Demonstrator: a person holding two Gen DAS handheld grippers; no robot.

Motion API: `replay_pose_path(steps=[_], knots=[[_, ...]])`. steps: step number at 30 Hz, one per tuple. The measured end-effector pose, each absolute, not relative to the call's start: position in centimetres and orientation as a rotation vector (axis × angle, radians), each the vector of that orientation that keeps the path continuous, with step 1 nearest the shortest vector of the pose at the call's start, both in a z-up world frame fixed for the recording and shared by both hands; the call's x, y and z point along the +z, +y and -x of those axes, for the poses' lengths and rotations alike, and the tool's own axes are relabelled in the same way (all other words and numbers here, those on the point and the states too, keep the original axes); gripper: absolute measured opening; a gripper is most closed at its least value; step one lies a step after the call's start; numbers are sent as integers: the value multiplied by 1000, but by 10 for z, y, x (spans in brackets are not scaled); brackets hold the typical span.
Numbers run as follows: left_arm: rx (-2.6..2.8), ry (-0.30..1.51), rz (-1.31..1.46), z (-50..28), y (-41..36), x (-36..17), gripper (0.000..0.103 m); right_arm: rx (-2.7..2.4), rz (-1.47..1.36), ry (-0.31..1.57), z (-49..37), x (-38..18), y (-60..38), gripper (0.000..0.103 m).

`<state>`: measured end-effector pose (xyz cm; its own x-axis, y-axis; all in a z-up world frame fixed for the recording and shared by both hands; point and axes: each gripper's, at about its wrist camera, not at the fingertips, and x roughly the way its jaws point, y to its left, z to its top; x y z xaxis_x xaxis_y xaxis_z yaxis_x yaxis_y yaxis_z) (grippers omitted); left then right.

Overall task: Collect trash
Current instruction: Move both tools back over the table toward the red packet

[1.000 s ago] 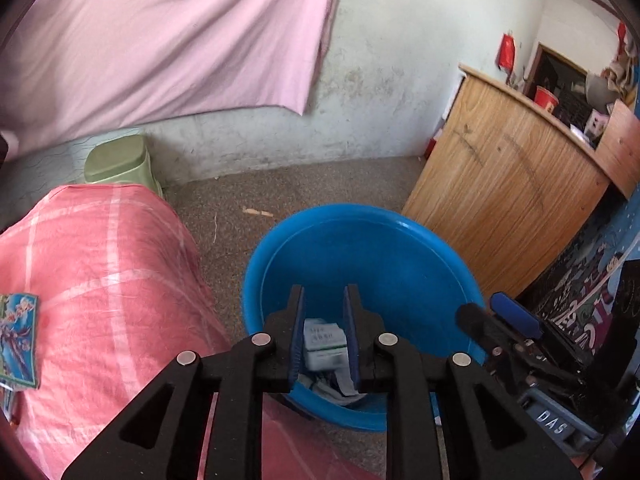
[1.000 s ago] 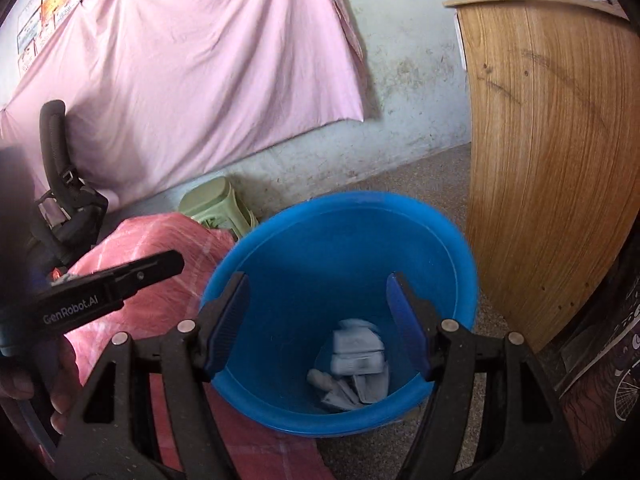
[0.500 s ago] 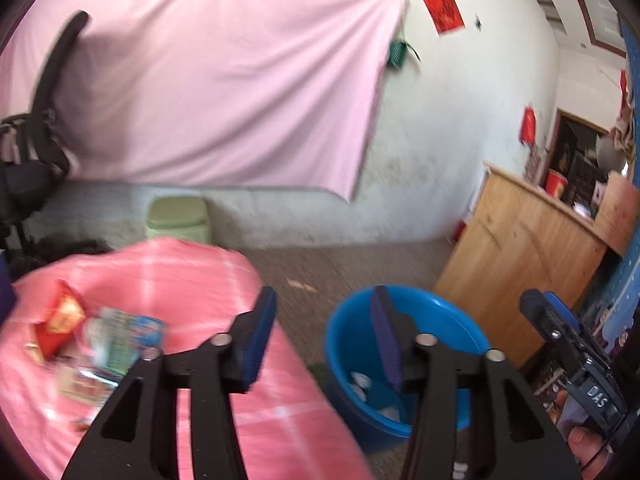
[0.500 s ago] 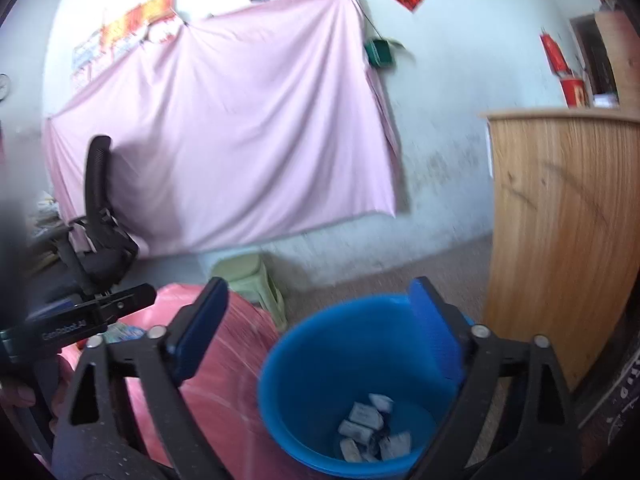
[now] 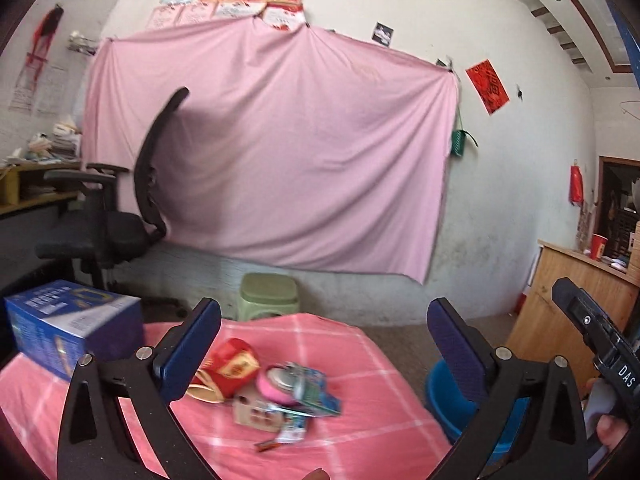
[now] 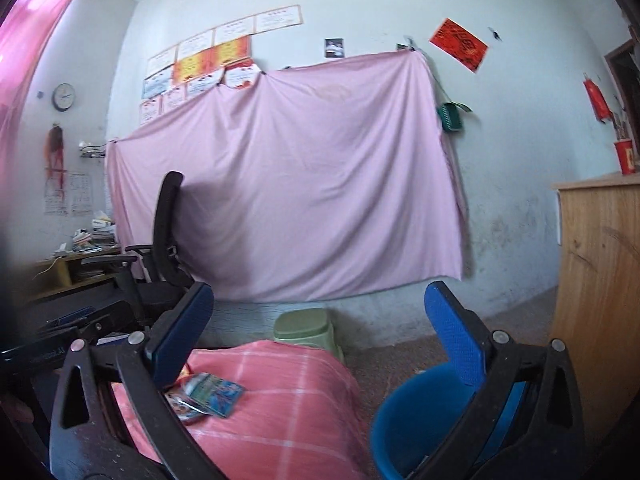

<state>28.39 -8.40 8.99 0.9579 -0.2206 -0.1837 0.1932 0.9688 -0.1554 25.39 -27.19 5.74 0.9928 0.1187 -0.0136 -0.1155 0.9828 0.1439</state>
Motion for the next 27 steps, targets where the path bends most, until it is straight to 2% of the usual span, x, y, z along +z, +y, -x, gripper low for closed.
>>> replay_pose_path(steps=[12, 27], knots=[[-66, 93, 82, -256, -13, 72, 101, 195, -13, 13, -257, 51, -199, 103], [-54, 322, 93, -304, 29, 17, 101, 238, 104, 213, -307, 18, -155, 103]])
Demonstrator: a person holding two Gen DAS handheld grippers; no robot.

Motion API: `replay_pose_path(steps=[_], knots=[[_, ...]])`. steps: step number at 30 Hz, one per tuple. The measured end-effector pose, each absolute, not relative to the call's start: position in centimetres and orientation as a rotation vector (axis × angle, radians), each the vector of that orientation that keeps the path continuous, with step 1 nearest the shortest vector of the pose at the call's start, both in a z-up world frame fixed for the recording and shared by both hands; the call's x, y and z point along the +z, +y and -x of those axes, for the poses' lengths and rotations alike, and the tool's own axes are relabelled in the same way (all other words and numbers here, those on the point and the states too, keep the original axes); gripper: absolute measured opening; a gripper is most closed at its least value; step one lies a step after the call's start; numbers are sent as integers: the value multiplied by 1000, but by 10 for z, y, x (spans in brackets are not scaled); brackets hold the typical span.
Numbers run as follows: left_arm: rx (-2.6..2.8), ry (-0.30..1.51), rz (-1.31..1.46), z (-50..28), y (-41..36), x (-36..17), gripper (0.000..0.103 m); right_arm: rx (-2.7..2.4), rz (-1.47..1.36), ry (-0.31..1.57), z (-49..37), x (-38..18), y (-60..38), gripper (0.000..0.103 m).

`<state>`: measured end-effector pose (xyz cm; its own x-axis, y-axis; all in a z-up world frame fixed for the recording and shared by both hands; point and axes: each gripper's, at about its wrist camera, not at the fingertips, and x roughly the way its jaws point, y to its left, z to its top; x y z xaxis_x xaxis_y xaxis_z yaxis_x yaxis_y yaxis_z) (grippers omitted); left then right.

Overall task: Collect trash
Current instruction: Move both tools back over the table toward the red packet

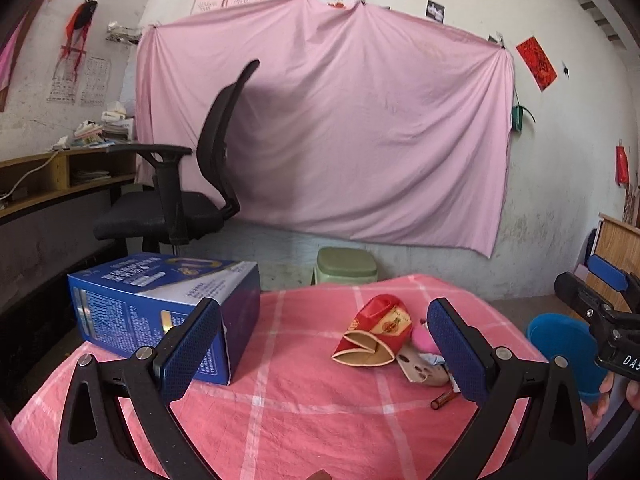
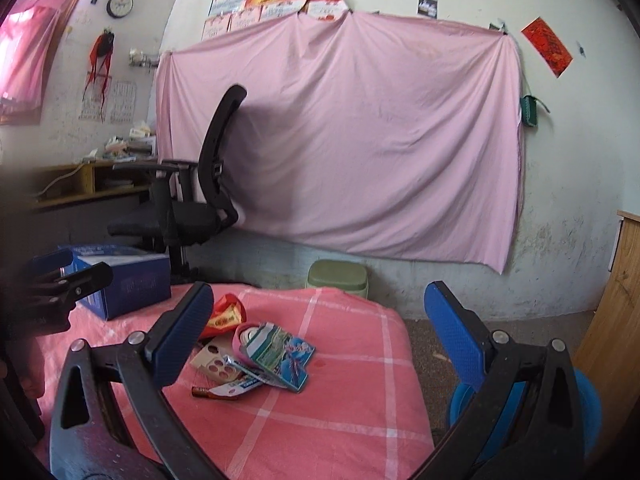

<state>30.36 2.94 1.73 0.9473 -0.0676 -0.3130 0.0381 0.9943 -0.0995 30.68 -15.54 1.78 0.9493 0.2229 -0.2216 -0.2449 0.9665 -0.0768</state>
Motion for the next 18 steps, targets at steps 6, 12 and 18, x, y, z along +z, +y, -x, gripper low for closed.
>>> replay_pose_path(steps=[6, 12, 18], knots=[[-118, 443, 105, -337, 28, 5, 88, 246, 147, 380, -338, -2, -147, 103], [-209, 587, 111, -362, 22, -15, 59, 282, 181, 503, -357, -18, -139, 103], [-264, 690, 148, -377, 19, -30, 56, 322, 211, 598, -369, -26, -133, 94]])
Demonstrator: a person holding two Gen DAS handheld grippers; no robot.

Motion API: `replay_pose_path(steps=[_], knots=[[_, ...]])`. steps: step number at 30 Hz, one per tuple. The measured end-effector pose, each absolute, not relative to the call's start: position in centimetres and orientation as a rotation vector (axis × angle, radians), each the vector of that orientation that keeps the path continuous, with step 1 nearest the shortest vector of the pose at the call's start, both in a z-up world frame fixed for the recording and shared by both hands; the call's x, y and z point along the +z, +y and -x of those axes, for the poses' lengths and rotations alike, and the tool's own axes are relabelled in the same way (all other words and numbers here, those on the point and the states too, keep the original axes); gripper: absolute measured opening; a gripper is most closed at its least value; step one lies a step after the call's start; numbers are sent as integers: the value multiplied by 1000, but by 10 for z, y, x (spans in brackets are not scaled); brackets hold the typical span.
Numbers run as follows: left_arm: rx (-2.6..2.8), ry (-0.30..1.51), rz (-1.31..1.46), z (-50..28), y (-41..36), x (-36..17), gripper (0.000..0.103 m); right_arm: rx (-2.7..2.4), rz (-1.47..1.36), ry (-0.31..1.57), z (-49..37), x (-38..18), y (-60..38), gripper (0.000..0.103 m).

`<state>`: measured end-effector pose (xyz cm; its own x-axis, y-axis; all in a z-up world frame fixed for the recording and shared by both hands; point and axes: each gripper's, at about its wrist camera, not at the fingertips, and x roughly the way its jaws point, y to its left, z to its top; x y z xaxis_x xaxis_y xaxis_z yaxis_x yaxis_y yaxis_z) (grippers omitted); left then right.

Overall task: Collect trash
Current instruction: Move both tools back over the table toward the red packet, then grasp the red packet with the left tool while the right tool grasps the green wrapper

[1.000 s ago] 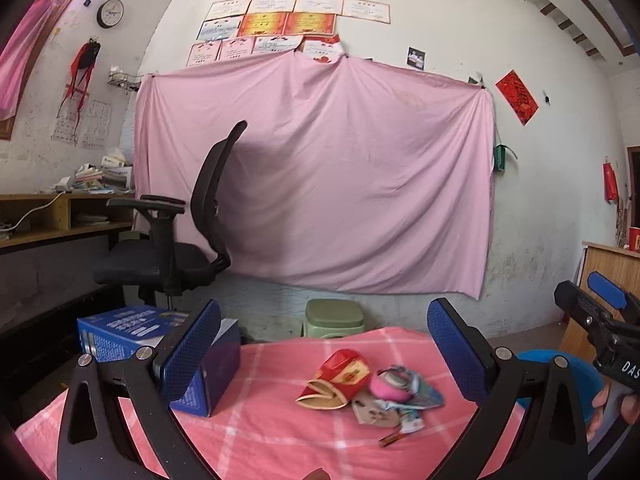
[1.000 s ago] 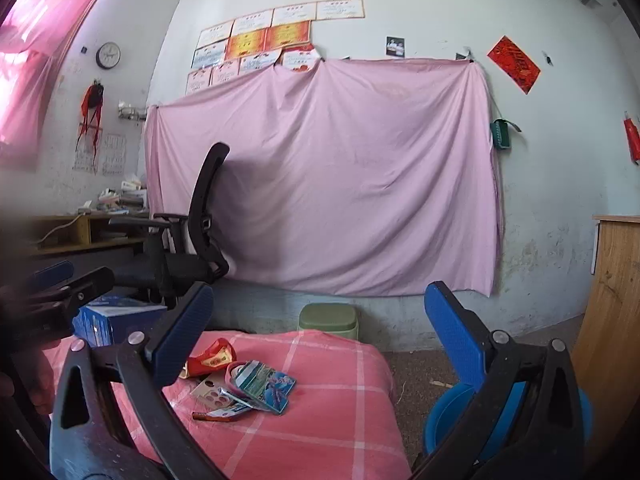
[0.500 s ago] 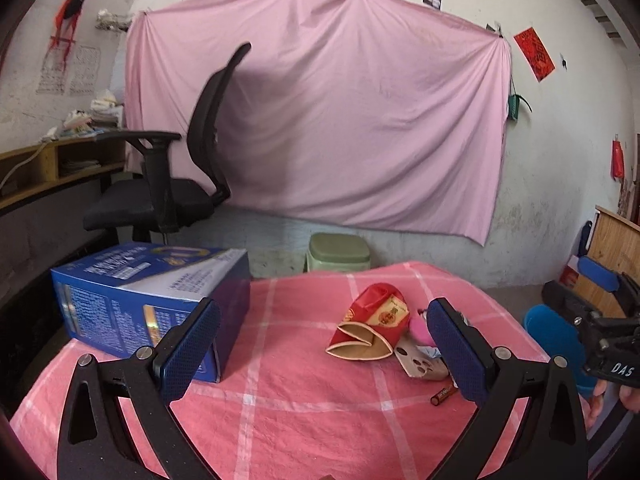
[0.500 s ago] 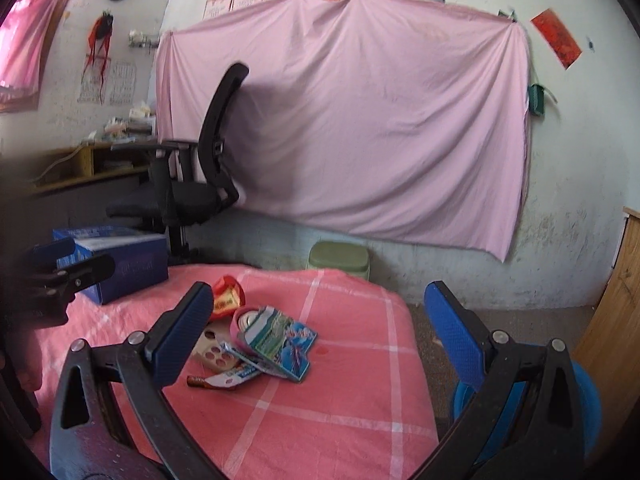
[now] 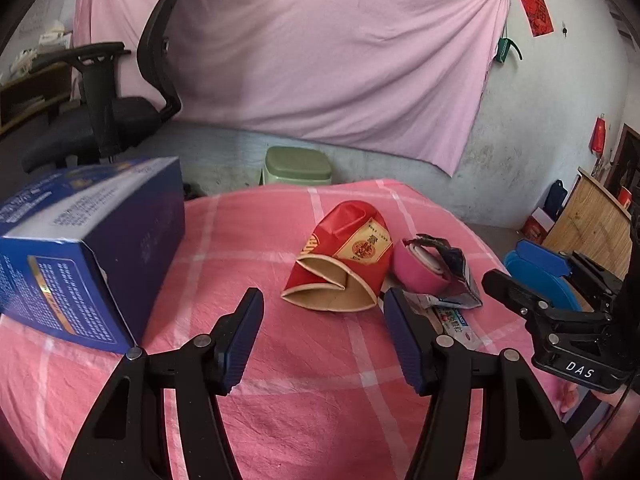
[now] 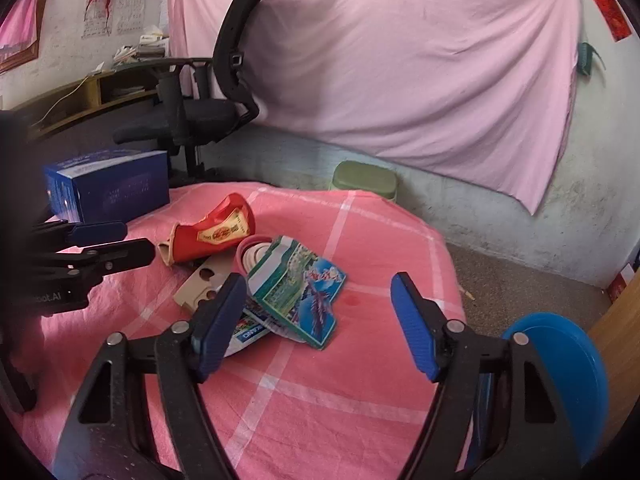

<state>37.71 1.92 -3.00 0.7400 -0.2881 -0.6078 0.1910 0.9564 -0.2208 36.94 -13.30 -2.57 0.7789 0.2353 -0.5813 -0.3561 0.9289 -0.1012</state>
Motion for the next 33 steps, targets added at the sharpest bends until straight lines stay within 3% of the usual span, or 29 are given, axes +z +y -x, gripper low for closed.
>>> replay_pose_path(steps=[3, 7, 9, 20, 24, 33], knots=[[-275, 699, 146, -377, 16, -32, 55, 334, 212, 639, -375, -29, -132, 93], [-307, 733, 111, -382, 5, -37, 32, 349, 212, 669, -376, -31, -134, 92], [-319, 752, 107, -384, 1, -40, 25, 352, 215, 680, -377, -32, -133, 91], [-340, 761, 162, -390, -1, -42, 9, 342, 281, 713, -388, -37, -118, 86], [-332, 759, 193, -392, 1, -38, 2, 349, 292, 713, -391, -38, -114, 58], [-311, 700, 239, -383, 15, -28, 0, 349, 260, 684, -385, -33, -121, 36]])
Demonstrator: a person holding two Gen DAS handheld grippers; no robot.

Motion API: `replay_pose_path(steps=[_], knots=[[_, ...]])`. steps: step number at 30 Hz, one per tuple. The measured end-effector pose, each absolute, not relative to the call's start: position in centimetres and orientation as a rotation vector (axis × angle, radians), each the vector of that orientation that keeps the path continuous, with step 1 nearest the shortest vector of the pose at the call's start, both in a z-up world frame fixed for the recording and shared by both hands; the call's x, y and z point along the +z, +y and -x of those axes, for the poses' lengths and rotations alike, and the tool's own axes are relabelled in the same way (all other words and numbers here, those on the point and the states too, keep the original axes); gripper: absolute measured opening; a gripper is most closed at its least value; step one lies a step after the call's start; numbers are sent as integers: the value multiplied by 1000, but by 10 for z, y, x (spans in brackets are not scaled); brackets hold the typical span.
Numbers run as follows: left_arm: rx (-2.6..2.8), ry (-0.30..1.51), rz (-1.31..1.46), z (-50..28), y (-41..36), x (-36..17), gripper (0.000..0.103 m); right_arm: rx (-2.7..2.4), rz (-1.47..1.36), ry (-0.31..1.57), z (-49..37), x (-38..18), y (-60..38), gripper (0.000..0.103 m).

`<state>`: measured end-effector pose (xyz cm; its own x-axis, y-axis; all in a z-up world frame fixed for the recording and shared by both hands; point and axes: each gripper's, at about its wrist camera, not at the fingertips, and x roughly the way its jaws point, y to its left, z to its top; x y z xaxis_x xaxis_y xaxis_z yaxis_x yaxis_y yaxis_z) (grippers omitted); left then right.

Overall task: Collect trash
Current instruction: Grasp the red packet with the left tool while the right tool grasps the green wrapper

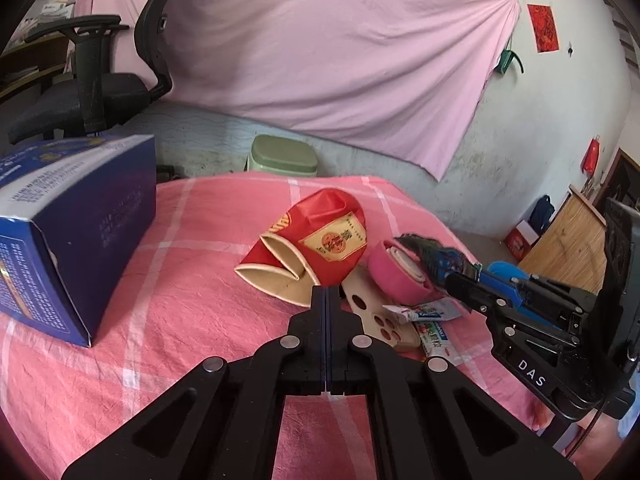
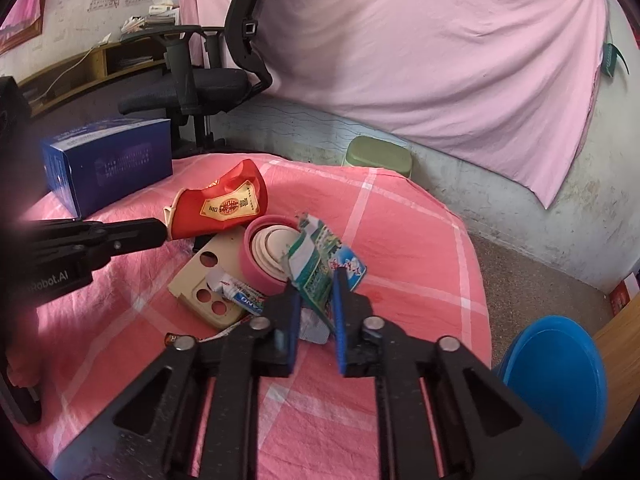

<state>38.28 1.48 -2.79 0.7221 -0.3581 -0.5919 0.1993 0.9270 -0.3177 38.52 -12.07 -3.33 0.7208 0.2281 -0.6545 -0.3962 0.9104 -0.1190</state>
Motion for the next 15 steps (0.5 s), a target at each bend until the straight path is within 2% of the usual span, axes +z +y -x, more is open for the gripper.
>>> replay_pose_path(steps=[6, 15], knots=[[-302, 710, 234, -384, 13, -27, 0, 315, 200, 675, -382, -29, -136, 27], [-323, 772, 295, -398, 18, -32, 0, 321, 174, 675, -381, -28, -139, 27]])
